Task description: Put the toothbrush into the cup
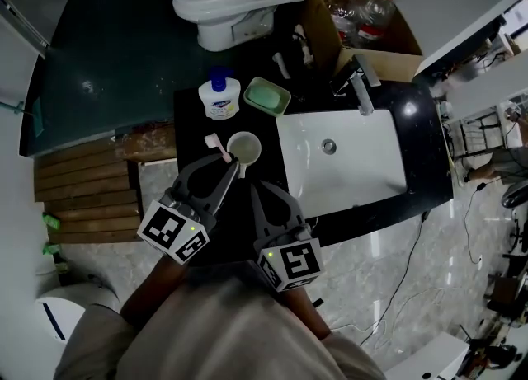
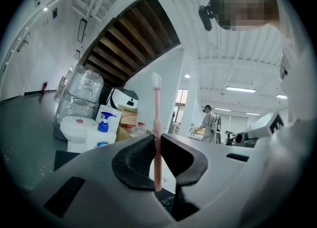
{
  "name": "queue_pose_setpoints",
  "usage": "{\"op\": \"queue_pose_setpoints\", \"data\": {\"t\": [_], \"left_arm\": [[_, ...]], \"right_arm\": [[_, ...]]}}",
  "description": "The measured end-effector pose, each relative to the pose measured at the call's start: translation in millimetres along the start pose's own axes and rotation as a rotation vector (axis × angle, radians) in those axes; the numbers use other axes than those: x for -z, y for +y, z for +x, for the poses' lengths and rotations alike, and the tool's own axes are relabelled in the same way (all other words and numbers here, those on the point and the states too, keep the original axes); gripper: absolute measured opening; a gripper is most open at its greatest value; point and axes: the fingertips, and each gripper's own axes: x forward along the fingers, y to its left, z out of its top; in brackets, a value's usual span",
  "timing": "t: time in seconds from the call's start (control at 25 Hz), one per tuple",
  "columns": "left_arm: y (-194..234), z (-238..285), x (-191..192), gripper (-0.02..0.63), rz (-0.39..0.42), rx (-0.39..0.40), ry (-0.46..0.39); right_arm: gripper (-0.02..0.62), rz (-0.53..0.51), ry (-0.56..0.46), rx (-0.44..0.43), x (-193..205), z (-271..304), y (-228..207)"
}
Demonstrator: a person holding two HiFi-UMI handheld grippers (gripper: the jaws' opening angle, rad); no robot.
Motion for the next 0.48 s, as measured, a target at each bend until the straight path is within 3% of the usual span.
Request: {"op": "queue_pose_setpoints", "data": {"t": [0.48], "left_arm": [[18,19,-6,0.046,0.028,-0.016,-0.004]], "right_arm": [[0.006,0.021,0.023,0.015,6,5,-12]]}}
